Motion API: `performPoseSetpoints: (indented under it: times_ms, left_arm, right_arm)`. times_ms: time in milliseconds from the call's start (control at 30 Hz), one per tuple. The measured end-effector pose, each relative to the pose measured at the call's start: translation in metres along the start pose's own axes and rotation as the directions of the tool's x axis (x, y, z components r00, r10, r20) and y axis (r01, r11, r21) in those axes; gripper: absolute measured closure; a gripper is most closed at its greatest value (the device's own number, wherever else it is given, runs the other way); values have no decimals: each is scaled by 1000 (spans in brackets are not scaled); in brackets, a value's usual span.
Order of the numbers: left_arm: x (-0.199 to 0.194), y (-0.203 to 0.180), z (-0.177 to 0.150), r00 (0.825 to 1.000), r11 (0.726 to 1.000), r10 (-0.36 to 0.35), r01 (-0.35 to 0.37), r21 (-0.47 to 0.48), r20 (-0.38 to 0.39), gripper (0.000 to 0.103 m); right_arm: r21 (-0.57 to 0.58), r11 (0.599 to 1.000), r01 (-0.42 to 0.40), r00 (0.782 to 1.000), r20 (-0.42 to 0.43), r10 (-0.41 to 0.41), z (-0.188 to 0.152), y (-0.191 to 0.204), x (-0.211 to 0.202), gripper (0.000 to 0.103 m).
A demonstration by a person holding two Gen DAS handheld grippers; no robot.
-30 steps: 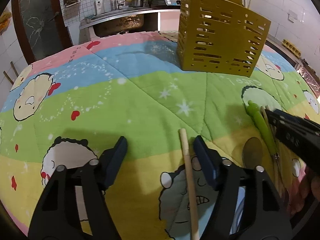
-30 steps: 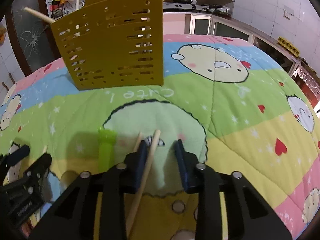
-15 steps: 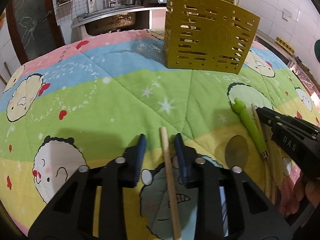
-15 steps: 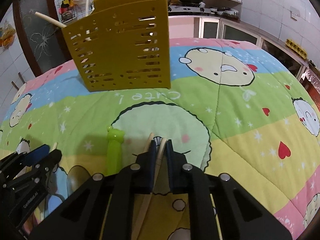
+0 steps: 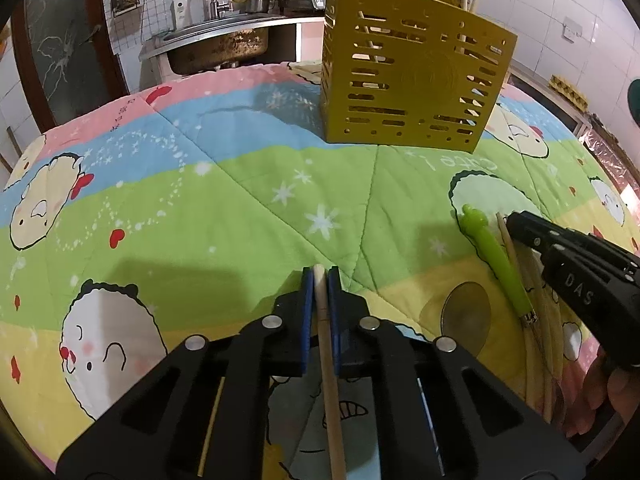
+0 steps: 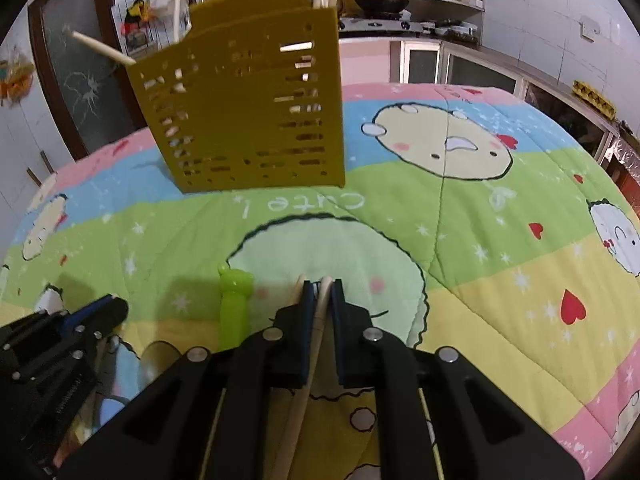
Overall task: Organize utensils
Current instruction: 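Lower the left tool onto a chopstick and close it while the right tool grasps another, then lift the left tool's chopstick over the yellow holder while the right tool carries its own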
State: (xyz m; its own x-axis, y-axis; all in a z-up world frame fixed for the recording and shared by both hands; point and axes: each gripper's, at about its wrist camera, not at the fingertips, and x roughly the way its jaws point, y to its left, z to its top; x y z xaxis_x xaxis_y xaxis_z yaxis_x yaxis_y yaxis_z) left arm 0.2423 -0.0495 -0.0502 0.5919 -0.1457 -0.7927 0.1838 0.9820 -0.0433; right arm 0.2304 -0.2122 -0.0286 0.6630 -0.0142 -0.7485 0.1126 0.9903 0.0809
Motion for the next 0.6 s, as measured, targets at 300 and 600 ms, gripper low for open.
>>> performPoseSetpoints:
  times_ms: [300,600]
  left_arm:
    - [-19,6,3,996,1000,0,1,-16,94,97]
    - [-75,5,6,943,1000,-14,19,-12,332,99]
  right_arm:
    - [5,1000,-22,995,99,22,3,-4,-23,95]
    - [-17,1000,12,952,307,-6,10,-6,-72,96]
